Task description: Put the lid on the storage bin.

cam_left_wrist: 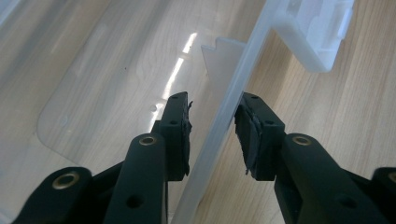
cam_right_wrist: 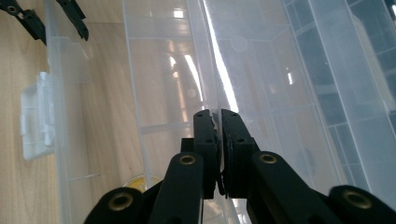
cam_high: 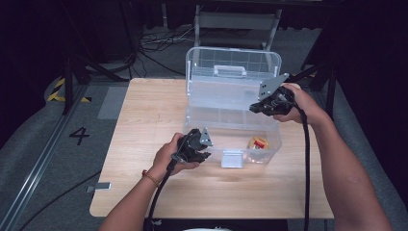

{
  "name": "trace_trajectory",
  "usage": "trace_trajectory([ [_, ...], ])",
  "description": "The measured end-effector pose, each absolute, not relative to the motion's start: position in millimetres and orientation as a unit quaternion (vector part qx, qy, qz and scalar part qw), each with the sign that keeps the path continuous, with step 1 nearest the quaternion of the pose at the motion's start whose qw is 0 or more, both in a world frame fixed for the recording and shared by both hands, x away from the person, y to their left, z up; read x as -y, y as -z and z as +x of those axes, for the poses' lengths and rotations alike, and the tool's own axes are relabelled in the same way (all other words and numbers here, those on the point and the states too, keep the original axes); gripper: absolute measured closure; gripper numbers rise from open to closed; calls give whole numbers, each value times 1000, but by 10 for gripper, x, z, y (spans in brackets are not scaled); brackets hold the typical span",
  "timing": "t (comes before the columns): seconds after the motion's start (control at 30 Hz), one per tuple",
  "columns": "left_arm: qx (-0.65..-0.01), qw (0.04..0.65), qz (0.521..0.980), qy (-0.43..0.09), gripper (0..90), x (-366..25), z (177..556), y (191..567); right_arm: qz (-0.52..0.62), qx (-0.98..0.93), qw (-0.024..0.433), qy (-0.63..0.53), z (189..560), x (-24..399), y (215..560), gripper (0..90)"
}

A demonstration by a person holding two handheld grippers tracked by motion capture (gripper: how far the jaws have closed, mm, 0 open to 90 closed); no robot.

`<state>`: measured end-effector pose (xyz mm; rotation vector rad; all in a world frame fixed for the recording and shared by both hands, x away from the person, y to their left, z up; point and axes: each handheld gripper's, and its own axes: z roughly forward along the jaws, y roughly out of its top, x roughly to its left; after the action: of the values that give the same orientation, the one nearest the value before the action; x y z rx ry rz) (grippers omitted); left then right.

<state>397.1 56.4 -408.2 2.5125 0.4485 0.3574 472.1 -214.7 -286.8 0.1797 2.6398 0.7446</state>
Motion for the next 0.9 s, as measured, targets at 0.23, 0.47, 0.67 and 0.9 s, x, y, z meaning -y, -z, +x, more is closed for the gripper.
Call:
trace_trajectory([
  [0.23,-145,318,928,-126,507,-619,3931,3957,69,-935,211,-275,4661,2154,2907,857],
  [0.47,-160,359,906,-155,398,-802,3853,3757,73,-933,212,-280,4596,2182,2935,851],
  [0.67,-193,374,890,-175,382,-1155,3853,3680,73,-928,209,-300,4568,2228,2972,844],
  [0.9,-260,401,853,-210,616,-1490,4033,3551,90,-924,212,-306,4548,2222,2990,823],
])
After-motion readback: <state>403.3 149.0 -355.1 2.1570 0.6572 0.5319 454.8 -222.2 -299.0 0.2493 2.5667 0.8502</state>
